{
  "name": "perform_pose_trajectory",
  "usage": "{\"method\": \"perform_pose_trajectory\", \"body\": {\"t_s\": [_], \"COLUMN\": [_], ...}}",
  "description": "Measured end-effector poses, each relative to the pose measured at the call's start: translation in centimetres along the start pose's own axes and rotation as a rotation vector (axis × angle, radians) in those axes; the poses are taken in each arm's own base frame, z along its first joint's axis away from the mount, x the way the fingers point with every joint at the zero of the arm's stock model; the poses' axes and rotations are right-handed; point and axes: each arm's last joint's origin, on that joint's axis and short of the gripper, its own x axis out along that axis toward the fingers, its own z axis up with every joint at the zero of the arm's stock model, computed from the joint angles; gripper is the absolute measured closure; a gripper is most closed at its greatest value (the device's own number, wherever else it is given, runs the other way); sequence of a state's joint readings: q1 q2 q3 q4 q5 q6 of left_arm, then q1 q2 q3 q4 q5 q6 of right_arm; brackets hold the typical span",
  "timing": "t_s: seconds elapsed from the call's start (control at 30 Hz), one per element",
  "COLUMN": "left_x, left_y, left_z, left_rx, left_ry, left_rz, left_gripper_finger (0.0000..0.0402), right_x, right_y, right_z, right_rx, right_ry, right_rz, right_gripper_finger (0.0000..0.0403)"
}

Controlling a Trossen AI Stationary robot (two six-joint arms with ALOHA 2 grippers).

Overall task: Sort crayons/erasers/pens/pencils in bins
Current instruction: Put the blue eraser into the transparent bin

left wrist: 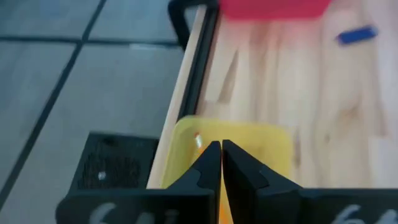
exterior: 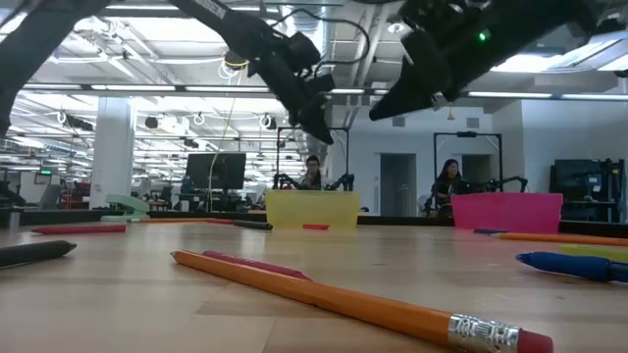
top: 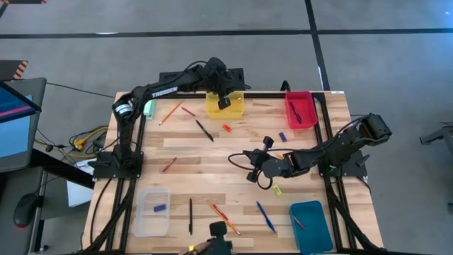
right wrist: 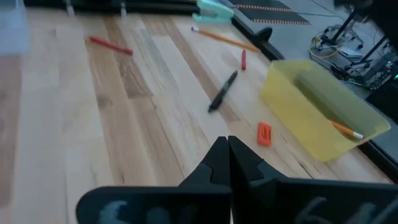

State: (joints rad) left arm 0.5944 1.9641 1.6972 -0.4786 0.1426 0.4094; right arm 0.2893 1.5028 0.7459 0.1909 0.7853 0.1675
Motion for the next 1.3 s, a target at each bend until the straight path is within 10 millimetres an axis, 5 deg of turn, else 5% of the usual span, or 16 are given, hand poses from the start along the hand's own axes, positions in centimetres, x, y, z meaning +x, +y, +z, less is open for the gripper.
{"method": "perform_pose_trajectory", "body": {"t_s": [0.13,0.4,0.77,1.13,1.3], "left_x": [-1.1,-3.0,-5.8,-7.5,-7.5], "left_y": [-1.6,-6.3,-12.6,-15.9,-16.9], "left_z": [-0.6,-5.7,-13.0,-15.6,-16.2], "left_rx": [-0.003,-0.069,-0.090,-0.102,-0.098], "left_ry": [-0.134,-0.397,-0.647,-0.757,-0.736], "left_rz": [0.025,0.014,-0.051,-0.156,-0.194], "left_gripper_finger": [0.0398,0.0401,0.0401,0.0401,0.0401], "right_x": [0.2,0.5,1.6,-1.0,-2.4], "right_y": [-0.6,-1.6,-2.7,-3.5,-4.5], "right_z": [-2.2,-4.4,-4.0,-0.8,-1.5], "right_rx": [0.034,0.153,0.214,0.222,0.282], "right_ry": [0.014,-0.059,-0.062,0.032,0.152], "right_rz": [-0.006,0.076,0.137,0.167,0.134], "right_gripper_finger": [0.0400,0.0401,0.0401,0.0399,0.0399]}}
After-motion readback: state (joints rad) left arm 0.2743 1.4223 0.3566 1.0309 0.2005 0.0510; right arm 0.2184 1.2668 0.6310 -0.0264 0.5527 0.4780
